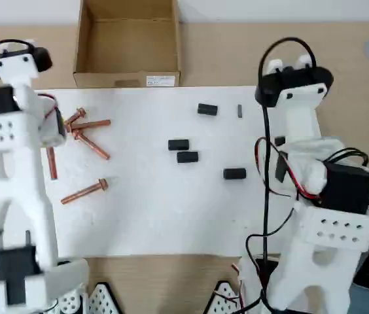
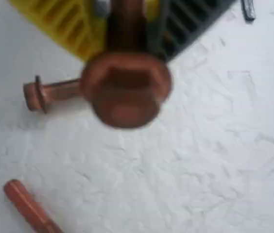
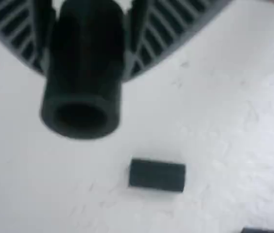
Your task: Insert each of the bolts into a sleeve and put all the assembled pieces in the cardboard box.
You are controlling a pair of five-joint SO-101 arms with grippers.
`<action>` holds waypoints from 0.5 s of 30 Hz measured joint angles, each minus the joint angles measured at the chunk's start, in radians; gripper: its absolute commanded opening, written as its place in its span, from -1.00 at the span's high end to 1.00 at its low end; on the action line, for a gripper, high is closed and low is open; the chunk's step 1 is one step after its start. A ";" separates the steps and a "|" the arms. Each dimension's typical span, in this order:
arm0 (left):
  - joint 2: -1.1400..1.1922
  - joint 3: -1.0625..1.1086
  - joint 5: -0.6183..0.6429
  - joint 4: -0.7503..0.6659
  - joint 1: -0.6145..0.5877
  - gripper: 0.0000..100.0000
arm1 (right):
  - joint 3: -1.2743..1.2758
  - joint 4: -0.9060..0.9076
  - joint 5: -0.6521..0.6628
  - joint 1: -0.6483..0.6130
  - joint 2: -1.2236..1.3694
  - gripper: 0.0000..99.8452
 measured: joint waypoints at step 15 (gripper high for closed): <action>-0.795 0.798 0.172 -0.402 0.029 0.99 | 0.474 -0.287 -0.034 -0.002 -0.330 0.98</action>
